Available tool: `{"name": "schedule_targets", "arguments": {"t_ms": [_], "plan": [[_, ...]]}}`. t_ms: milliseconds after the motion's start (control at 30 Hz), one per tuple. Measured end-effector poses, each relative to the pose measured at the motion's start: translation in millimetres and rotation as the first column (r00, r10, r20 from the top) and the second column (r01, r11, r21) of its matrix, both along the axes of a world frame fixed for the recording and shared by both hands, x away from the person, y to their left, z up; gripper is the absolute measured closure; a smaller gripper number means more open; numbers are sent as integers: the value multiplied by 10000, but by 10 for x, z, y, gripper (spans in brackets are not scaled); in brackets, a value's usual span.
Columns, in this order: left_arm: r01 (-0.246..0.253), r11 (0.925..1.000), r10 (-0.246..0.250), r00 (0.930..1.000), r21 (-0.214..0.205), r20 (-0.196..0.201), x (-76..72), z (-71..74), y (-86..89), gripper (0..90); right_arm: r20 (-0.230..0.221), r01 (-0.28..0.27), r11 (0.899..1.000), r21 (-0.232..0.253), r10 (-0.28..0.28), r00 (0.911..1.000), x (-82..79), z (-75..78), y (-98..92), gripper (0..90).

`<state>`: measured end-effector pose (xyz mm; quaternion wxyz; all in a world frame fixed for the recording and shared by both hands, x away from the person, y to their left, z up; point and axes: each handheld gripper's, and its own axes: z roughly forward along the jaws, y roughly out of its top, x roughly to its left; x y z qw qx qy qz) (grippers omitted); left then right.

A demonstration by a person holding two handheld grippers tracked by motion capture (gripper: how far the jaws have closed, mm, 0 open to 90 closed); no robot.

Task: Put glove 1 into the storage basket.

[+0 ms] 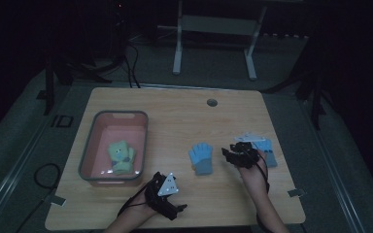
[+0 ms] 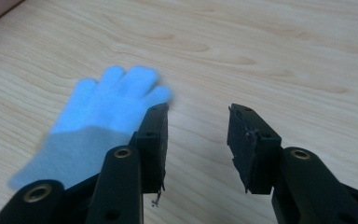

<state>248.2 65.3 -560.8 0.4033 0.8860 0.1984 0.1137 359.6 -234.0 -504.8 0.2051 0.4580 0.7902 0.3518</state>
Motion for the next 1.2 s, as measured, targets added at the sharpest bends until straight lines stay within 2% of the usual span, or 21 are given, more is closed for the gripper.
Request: {"name": "schedule_targets", "arguments": {"t_ms": [100,233,467,567,633,733,867,1000,1100,1200], "plan": [[10,10000,-10,10000,38,11,-2,-3,-1,26,293,-111,9999,83,109,9995,-4,51,-176,591],[-6,10000,6,10000,-2,6,1,-2,2,26,571,154,9998,151,-162,9982,-4,97,-448,618],[5,10000,-6,10000,67,35,2,-11,0,26,600,691,9976,-19,-689,9958,78,117,-925,631],[-20,10000,20,10000,-26,29,2,-7,3,26,563,846,9964,45,-847,9948,119,95,-1106,630],[-68,9999,69,10000,-114,54,5,-5,13,26,495,884,9960,-110,-877,9949,142,63,-1198,627],[-164,9997,165,9998,-194,73,13,-3,28,26,374,809,9955,-503,-790,9962,174,-13,-1291,627],[-153,9997,155,9998,-209,86,11,-2,29,26,93,584,9963,-637,-579,9983,202,-126,-1359,628],[-128,9994,130,9999,-319,70,18,2,48,26,-168,411,9985,-366,-417,9990,243,-262,-1416,620],[-150,9996,153,9998,-224,161,25,-3,57,39,-390,468,9979,-441,-486,9981,288,-384,-1456,620],[-121,9996,124,9998,-242,153,21,-2,53,39,-362,447,9988,-197,-454,9983,289,-421,-1486,643]]}}
